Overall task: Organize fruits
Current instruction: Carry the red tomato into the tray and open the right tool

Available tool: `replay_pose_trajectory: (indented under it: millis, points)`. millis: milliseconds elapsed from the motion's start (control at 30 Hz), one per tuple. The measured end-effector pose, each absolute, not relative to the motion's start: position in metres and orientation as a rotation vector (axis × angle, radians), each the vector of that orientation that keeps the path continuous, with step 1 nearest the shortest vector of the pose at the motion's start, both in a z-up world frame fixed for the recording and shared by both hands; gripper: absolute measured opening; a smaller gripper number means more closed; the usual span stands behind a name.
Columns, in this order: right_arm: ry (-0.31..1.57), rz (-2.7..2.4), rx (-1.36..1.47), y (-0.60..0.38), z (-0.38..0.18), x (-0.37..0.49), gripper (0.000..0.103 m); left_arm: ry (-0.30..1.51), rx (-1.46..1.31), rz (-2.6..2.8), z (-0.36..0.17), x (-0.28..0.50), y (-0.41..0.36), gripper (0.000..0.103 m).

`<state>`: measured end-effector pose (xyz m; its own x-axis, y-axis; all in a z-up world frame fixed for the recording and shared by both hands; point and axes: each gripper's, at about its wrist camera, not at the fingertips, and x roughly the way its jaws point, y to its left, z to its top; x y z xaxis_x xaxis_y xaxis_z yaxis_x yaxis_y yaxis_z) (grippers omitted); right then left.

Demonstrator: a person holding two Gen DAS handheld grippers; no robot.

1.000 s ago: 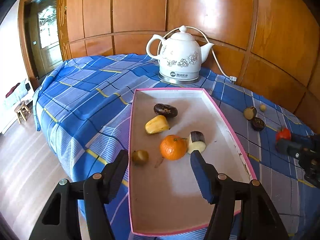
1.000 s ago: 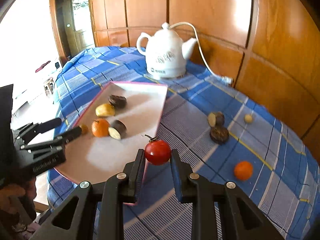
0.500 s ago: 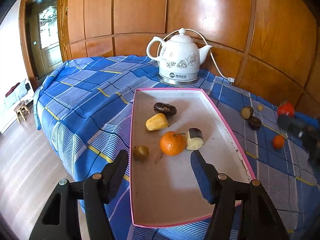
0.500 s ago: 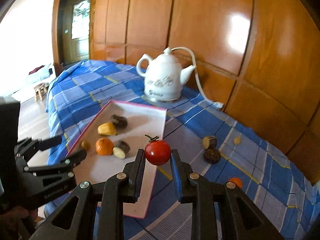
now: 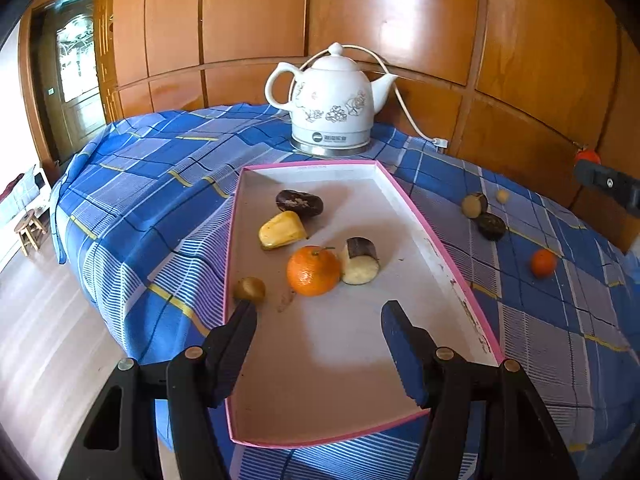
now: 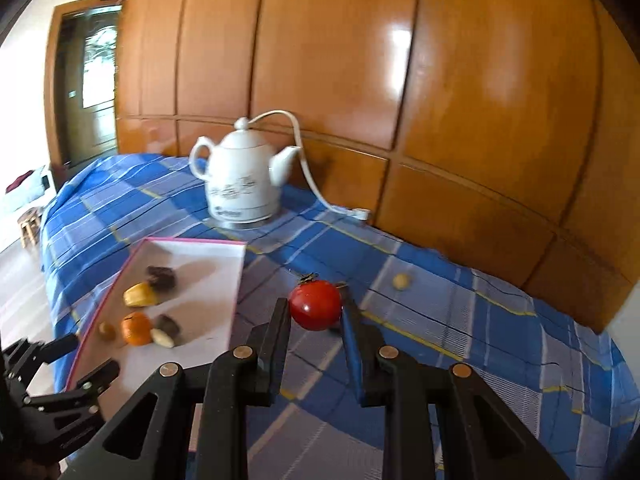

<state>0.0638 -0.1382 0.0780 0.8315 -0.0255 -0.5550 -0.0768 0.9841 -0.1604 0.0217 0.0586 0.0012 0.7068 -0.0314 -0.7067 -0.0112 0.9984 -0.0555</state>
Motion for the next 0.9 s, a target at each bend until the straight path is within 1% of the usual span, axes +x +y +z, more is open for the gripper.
replay_pose_trajectory:
  millis: [233, 633, 900]
  points:
    - [0.578, 0.011, -0.178, -0.143, 0.082, 0.062, 0.025, 0.785, -0.057, -0.02, 0.001, 0.022, 0.056, 0.065]
    - [0.61, 0.107, -0.244, -0.109, 0.066, 0.059, 0.025, 0.759, -0.07, -0.003, 0.008, 0.021, 0.064, 0.067]
    - [0.751, 0.277, -0.27, -0.066, 0.022, 0.065, 0.025, 0.749, -0.111, 0.058, 0.009, 0.022, 0.087, 0.067]
